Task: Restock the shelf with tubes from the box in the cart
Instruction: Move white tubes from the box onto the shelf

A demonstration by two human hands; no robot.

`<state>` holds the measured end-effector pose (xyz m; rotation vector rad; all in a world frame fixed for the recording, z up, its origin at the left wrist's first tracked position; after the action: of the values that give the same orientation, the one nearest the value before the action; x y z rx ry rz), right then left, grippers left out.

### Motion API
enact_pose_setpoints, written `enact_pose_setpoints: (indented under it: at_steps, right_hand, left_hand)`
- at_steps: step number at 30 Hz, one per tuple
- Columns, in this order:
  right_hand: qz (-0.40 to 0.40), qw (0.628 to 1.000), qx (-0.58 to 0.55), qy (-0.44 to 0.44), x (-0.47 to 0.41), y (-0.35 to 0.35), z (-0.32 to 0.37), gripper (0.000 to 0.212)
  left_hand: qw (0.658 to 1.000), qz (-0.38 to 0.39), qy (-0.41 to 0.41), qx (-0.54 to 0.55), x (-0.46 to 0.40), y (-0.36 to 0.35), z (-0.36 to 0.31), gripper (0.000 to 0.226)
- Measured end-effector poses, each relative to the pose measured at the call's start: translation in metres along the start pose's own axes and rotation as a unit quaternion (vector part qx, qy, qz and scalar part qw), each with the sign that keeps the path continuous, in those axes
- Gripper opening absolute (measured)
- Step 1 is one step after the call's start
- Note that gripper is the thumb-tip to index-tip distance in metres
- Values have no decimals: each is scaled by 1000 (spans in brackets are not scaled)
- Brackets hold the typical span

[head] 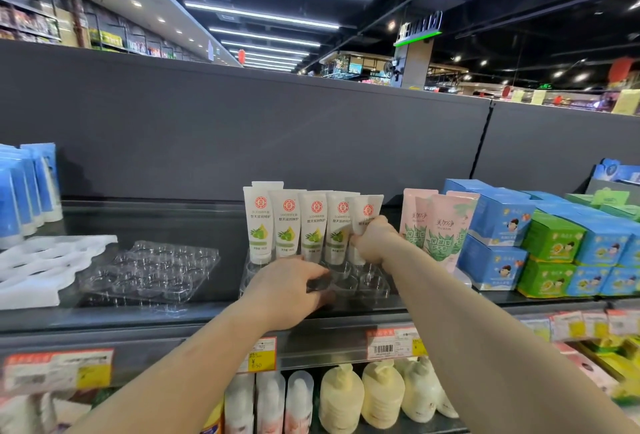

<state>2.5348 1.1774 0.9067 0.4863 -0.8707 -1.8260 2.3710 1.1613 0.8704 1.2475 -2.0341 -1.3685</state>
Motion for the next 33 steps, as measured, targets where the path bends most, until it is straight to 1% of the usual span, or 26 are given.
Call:
enact_pose_setpoints:
  at_steps: [2, 4, 8, 10, 12, 15, 17, 18, 20, 23, 27, 28, 31, 33]
  right_hand:
    - [-7, 1000, -17, -11, -2, -2, -3, 56]
    - [-22, 999, -42, -14, -2, -5, -7, 59]
    - [-52, 993, -105, 7, 6, -13, -12, 83]
    - [-62, 989, -132, 20, 11, -13, -11, 89]
    - [-83, 984, -153, 38, 13, -12, -10, 88]
    - [-134, 974, -156, 96, 18, -16, -6, 78]
    - [-143, 969, -147, 138, 24, -26, -2, 82]
    - [-136, 967, -147, 158, 29, -31, 2, 82]
    - [-117, 963, -145, 196, 36, -43, 12, 75]
    - [-86, 954, -126, 256, 49, -61, 37, 62]
    - [-57, 935, -61, 345, 80, -88, 87, 49]
    - [-43, 929, -37, 365, 90, -98, 101, 50]
    - [20, 903, 29, 428, 124, -136, 145, 61]
    - [46, 873, 86, 477, 150, -167, 175, 61]
  left_hand:
    - [1000, 1, -1, 0, 0, 0, -1, 36]
    - [1000, -2, 0, -3, 0, 1, -1, 37]
    - [1000, 1, 8, -11, 1, -1, 1, 40]
    - [1000, 1, 10, -15, 1, -1, 0, 39]
    - [1000, 2, 15, -18, 1, -1, 0, 38]
    - [1000, 10, 17, -18, 2, 1, -1, 35]
    - [1000, 5, 17, 26, 4, 7, -3, 35]
    - [998, -5, 20, 54, 6, 13, -3, 34]
    - [995, -43, 34, 78, 12, 30, 1, 34]
    - [992, -97, 63, 40, 30, 57, 15, 37]
    - [983, -146, 112, -4, 67, 84, 47, 35]
    - [977, -163, 133, -14, 79, 91, 60, 37]
    - [957, -208, 199, -29, 124, 112, 103, 46]
    - [943, -225, 244, -39, 160, 126, 133, 40]
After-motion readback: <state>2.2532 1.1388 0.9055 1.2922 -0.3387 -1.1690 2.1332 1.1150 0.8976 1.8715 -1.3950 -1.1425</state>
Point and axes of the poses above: each hand's wrist, its own x-axis away from the middle knuckle, its own y-axis out of the back of the hand, z = x × y, the point moved 8 cm from there along -x, towards the middle knuckle, and after that the axes turned 4 degrees about y, right-handed, at the moved point
